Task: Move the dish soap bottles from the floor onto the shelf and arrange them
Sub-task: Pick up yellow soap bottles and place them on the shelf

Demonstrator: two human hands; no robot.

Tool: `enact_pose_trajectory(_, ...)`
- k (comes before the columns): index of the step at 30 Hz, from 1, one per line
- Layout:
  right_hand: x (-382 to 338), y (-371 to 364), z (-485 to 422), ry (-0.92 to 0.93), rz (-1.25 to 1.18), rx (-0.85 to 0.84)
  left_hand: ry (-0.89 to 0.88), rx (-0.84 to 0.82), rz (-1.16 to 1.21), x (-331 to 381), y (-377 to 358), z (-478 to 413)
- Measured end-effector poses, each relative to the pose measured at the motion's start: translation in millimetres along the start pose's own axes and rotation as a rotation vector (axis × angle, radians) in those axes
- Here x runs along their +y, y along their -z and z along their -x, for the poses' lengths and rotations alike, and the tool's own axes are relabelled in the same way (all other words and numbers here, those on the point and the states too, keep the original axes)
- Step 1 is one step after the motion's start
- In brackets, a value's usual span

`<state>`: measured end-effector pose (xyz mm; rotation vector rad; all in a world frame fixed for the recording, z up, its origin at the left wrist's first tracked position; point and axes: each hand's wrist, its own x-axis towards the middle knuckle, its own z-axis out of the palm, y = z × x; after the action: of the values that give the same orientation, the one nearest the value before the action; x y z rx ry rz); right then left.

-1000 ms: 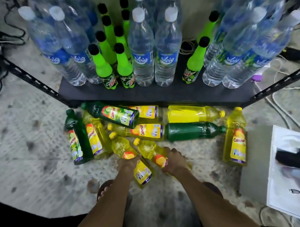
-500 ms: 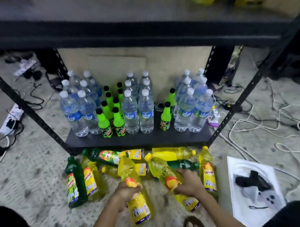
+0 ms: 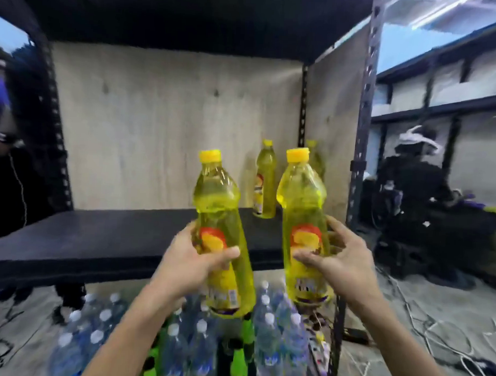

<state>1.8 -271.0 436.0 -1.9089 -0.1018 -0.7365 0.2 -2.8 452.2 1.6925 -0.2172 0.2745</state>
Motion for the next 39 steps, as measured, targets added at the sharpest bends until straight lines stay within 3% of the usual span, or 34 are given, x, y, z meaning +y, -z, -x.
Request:
enact_pose_trajectory(3, -27, -16, -64, 0.019, -0.021, 0.150, -0.092, 0.130, -0.004, 25, -29, -87)
enact_pose_trajectory(6, -27, -42, -118, 0.011, -0.013, 0.217, -0.149, 0.227, -0.180, 27, -55, -163)
enact_pose_trajectory(13, 25, -102, -188, -0.120, 0.076, 0.250, -0.117, 0.245, -0.385, -18, -91, -269)
enact_pose_trajectory(19, 56, -130, -215, -0.190, 0.058, 0.266, -0.108, 0.294, -0.446, -50, -114, -302)
enact_pose_trajectory(26, 67, -130, -219, -0.163, 0.119, 0.210, -0.124, 0.225, -0.499, -56, -114, -309)
enact_pose_trajectory(32, 46, -106, -187, -0.249, 0.168, 0.093, 0.102, 0.122, -0.498, -36, -110, -274)
enact_pose_trajectory(34, 38, -92, -153, -0.218, 0.203, 0.097, 0.016, 0.192, -0.439, -30, -107, -236)
enact_pose_trajectory(39, 76, -67, -7, -0.158, 0.176, 0.220, -0.593, 0.369, -0.280, -69, -98, -86)
